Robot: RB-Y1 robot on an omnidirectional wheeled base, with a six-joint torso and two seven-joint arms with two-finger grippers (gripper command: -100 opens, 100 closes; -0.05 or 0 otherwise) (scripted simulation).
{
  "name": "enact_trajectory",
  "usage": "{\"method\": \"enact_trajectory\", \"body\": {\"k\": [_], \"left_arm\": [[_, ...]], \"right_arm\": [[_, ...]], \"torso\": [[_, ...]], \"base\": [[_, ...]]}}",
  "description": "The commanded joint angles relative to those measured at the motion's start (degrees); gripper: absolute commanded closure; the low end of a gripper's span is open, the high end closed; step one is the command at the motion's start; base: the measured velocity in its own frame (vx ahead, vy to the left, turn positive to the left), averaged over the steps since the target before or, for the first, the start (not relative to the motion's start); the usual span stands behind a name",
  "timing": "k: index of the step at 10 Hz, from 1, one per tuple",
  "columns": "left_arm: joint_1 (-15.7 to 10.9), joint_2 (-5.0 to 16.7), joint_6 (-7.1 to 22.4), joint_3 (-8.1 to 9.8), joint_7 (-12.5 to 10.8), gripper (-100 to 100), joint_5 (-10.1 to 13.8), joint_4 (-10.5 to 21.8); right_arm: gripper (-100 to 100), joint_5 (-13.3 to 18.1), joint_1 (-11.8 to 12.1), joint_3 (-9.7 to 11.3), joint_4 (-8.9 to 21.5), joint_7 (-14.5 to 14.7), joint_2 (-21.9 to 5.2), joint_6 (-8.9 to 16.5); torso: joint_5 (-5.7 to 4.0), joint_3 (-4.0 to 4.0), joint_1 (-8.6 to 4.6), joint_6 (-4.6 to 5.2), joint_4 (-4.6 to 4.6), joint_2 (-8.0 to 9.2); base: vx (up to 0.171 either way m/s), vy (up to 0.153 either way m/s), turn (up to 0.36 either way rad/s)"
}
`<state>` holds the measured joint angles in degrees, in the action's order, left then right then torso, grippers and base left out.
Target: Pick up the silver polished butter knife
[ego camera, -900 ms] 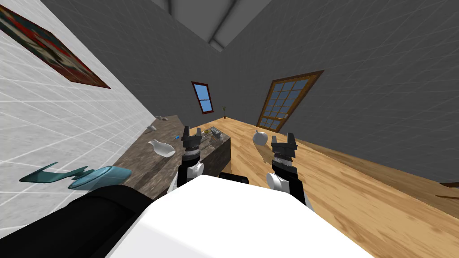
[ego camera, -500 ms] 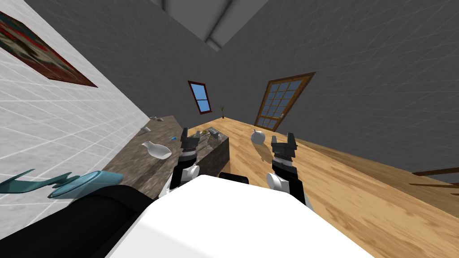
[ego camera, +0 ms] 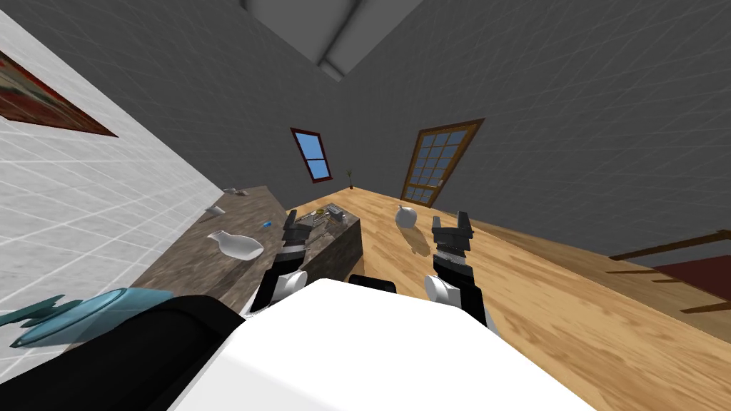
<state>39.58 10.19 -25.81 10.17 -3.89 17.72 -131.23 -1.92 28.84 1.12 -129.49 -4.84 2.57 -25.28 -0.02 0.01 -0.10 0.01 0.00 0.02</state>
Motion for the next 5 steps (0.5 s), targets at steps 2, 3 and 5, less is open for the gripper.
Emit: {"method": "enact_trajectory", "body": {"k": [2, 3, 5], "left_arm": [[2.96, 1.68, 3.44, 2.56, -0.37, -100, 4.2, 0.1], [2.96, 1.68, 3.44, 2.56, -0.37, -100, 4.91, 0.1], [4.8, 2.62, 5.48, 3.89, -0.49, -100, 7.68, 0.49]], "right_arm": [[0, 0.0, 0.01, -0.01, 0.0, 0.0, 0.0, 0.0], [0, 0.0, 0.0, 0.0, 0.0, 0.0, 0.0, 0.0], [0, 0.0, 0.0, 0.0, 0.0, 0.0, 0.0, 0.0]], "torso": [[0.0, 0.0, 0.01, -0.02, 0.0, -0.01], [0.0, 0.0, 0.02, -0.01, 0.0, -0.01], [0.0, -0.01, 0.03, 0.0, 0.0, -0.01]], "base": [[0.001, -0.026, -0.081], [0.001, -0.018, -0.061], [0.002, -0.021, -0.096]]}}
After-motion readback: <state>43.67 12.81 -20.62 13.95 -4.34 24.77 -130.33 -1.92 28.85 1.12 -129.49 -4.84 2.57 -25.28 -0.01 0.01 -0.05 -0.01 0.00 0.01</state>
